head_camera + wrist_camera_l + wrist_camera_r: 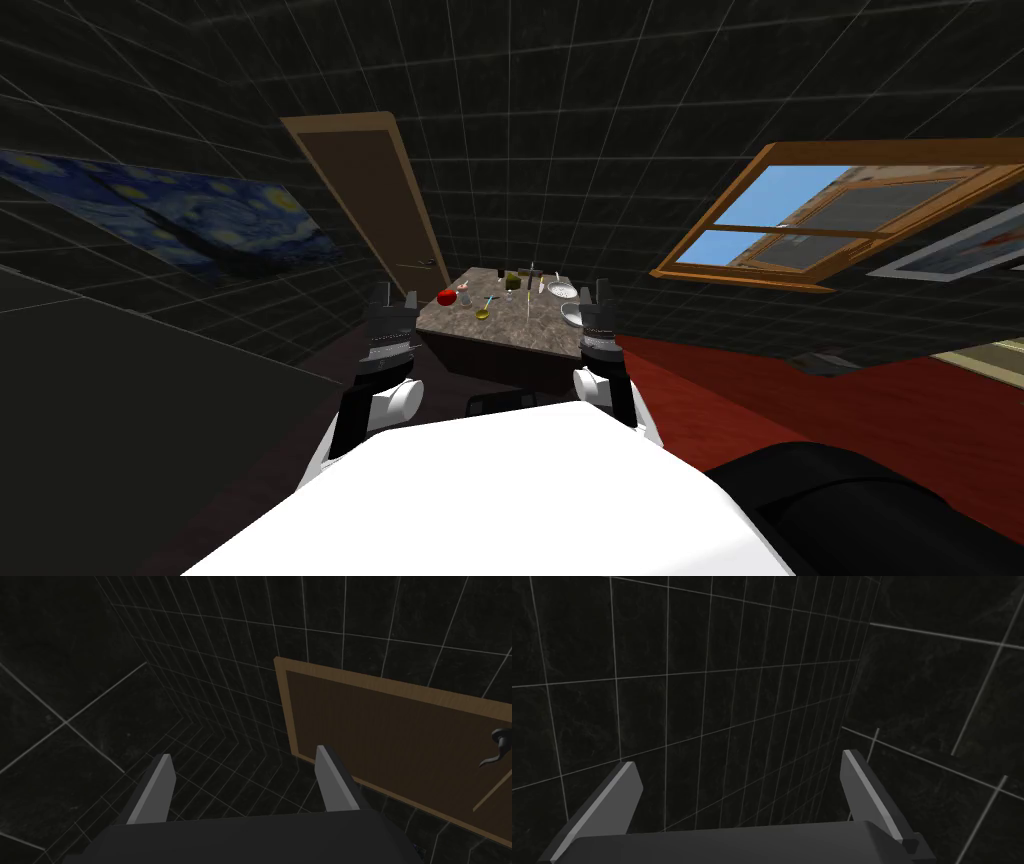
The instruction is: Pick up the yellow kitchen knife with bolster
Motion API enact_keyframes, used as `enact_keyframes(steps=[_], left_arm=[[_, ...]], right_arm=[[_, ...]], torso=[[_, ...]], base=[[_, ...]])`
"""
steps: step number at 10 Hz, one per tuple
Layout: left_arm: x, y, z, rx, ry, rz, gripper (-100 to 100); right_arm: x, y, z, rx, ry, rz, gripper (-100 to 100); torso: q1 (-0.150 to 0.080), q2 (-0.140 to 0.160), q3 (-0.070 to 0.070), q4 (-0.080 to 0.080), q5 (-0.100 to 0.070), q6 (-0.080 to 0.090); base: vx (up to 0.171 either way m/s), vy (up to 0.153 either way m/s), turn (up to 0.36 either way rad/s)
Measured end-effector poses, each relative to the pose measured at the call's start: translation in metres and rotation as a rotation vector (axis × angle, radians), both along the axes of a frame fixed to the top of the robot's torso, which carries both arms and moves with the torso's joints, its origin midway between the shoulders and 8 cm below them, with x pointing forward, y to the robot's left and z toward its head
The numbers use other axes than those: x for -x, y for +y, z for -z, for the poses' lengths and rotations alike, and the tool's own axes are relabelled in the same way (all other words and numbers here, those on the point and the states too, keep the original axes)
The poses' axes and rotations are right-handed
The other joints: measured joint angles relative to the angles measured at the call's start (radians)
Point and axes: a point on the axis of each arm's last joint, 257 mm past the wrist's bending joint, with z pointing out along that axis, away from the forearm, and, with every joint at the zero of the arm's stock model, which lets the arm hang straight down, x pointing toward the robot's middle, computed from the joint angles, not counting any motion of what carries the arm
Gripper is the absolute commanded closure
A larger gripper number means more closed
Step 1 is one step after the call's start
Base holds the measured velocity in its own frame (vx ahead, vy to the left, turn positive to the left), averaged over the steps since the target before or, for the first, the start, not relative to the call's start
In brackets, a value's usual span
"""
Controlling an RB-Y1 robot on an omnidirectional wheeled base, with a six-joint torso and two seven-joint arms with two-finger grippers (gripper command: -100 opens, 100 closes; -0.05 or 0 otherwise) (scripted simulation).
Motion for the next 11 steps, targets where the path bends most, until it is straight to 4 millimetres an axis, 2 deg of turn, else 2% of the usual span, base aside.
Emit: enact_keyframes(steps=[4, 11], left_arm=[[0.000, 0.000, 0.000, 0.000, 0.000, 0.000, 0], [0.000, 0.000, 0.000, 0.000, 0.000, 0.000, 0]], right_arm=[[-0.014, 0.008, 0.017, 0.102, 0.053, -0.019, -100], [-0.036, 0.009, 0.050, 0.287, 0.141, -0.024, -100]], torso=[[-0.005, 0.004, 0.003, 0.001, -0.001, -0.001], [-0.006, 0.002, 0.001, 0.001, -0.001, 0.000]], base=[[-0.066, -0.045, 0.163], [-0.039, -0.062, 0.159]])
